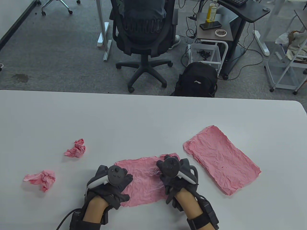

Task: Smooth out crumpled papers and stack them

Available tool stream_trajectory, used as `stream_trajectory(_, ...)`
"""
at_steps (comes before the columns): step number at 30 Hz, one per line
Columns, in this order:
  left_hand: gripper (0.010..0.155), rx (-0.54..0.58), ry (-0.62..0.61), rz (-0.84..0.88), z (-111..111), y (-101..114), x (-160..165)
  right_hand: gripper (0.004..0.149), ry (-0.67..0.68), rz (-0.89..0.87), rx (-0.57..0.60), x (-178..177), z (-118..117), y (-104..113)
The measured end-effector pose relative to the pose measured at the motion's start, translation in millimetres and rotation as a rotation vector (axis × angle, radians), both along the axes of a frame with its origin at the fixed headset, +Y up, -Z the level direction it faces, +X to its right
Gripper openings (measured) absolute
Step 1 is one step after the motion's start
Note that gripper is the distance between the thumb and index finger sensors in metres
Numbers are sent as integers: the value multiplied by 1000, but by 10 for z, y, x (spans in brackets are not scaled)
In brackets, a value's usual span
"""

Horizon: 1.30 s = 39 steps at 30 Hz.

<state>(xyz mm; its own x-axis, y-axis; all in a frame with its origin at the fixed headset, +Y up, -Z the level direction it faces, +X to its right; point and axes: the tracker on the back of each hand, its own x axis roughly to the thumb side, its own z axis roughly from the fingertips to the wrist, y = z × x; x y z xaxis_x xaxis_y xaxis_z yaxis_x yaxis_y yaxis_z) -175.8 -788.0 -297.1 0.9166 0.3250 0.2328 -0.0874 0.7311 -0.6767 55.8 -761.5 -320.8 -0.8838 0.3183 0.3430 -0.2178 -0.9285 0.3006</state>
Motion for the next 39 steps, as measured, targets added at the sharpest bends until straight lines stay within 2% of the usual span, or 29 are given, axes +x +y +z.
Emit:
stream_trajectory(2, 89, 11, 0, -8, 0, 15, 11, 58, 151, 40, -2, -293, 131, -42)
stream_trajectory(3, 91, 10, 5, -14, 2, 13, 3, 58, 190, 84, -48, -393, 177, -103)
stream_trajectory(5, 95, 6, 22, -13, 5, 11, -31, 62, 153, 168, -184, -366, 168, -210)
stream_trajectory(6, 97, 1, 25, -16, 3, 11, -44, 63, 143, 101, -244, -269, 135, -207)
stream_trajectory(8, 99, -5, 27, -9, -3, 4, -55, 64, -3, 22, -254, -21, 52, -207)
stream_trajectory(9, 99, -5, 28, -8, -1, 4, -55, 64, -55, 10, -295, 157, 12, -210)
stream_trajectory(11, 99, -6, 28, -6, -4, 4, -53, 65, -106, -17, -315, 385, -45, -205)
stream_trajectory(15, 99, -1, 18, -4, -9, 7, -46, 64, -182, 7, -250, 602, -36, -145)
stream_trajectory(16, 98, 3, 15, 2, -6, 7, -51, 62, -191, -16, -159, 661, -9, -75)
stream_trajectory(17, 98, 3, 13, 9, -9, 7, -53, 62, -214, -32, -122, 684, 4, -37)
stream_trajectory(19, 96, 8, 9, 15, -16, 27, -48, 54, -321, -43, -14, 755, 31, 110)
stream_trajectory(21, 95, 21, -4, 23, -10, 50, -35, 48, -469, 103, 133, 772, 51, 161)
stream_trajectory(22, 94, 25, -7, 27, -11, 56, -34, 48, -495, 160, 148, 763, 53, 153)
stream_trajectory(24, 93, 39, -11, 29, -19, 66, -37, 52, -490, 304, 101, 686, 13, 96)
stream_trajectory(26, 92, 40, -12, 31, -23, 66, -37, 56, -483, 301, 75, 639, -14, 50)
stream_trajectory(27, 92, 40, -15, 28, -16, 64, -33, 56, -488, 307, 100, 613, -36, 26)
stream_trajectory(30, 93, 45, -23, 12, -7, 50, -12, 46, -499, 362, 78, 612, -93, 10)
stream_trajectory(34, 94, 46, -32, 0, 1, 39, 19, 36, -448, 220, 177, 661, -62, 35)
stream_trajectory(36, 94, 46, -26, 6, 2, 36, 17, 37, -391, -19, 169, 742, -28, 65)
stream_trajectory(37, 93, 45, -24, 7, 5, 40, 21, 38, -336, -192, 133, 784, -35, 63)
stream_trajectory(39, 93, 47, -24, 1, 7, 28, 37, 40, -414, -540, 18, 921, -14, 56)
